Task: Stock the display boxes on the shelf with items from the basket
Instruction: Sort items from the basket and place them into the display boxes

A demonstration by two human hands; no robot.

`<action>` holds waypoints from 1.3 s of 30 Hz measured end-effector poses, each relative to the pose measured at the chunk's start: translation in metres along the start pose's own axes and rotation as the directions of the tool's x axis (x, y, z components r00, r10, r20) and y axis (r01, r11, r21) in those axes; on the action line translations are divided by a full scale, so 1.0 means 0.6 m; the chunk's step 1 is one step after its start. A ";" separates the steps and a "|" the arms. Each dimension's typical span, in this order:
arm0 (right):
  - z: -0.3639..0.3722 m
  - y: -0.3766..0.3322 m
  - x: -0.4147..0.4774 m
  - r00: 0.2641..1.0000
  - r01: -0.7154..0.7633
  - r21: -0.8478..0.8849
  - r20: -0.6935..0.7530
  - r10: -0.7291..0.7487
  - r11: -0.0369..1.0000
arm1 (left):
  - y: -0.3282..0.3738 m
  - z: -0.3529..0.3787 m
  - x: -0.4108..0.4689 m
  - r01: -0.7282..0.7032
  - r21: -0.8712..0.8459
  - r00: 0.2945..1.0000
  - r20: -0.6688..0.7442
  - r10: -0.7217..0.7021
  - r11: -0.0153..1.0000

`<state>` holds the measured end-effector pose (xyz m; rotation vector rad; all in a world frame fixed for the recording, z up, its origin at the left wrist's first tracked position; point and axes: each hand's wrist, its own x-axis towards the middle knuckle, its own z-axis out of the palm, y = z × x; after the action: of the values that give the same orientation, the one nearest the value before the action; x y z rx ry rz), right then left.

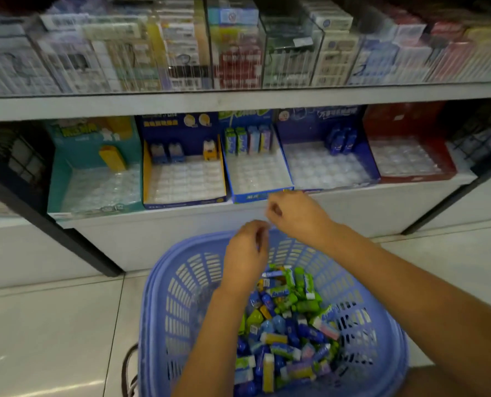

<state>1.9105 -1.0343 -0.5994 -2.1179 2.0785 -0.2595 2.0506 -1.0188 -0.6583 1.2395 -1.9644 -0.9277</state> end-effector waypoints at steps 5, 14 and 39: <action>0.176 0.080 -0.145 0.786 -0.049 -0.083 0.612 0.090 0.995 | -0.073 0.093 -0.081 0.074 0.408 0.619 0.697 -0.362 0.910; 0.297 0.120 -0.189 0.720 0.112 -0.215 0.690 0.070 0.970 | -0.123 0.153 -0.132 -0.054 0.473 0.427 0.807 -0.408 0.880; 0.187 0.110 -0.176 0.643 -0.746 0.664 0.700 0.310 0.050 | -0.170 0.227 -0.089 0.403 0.553 0.678 0.355 -0.643 0.729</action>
<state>1.8708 -0.9303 -0.7251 -0.4637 1.5770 -0.6805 2.0096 -0.9701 -0.8245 2.0978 -2.3623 -1.2681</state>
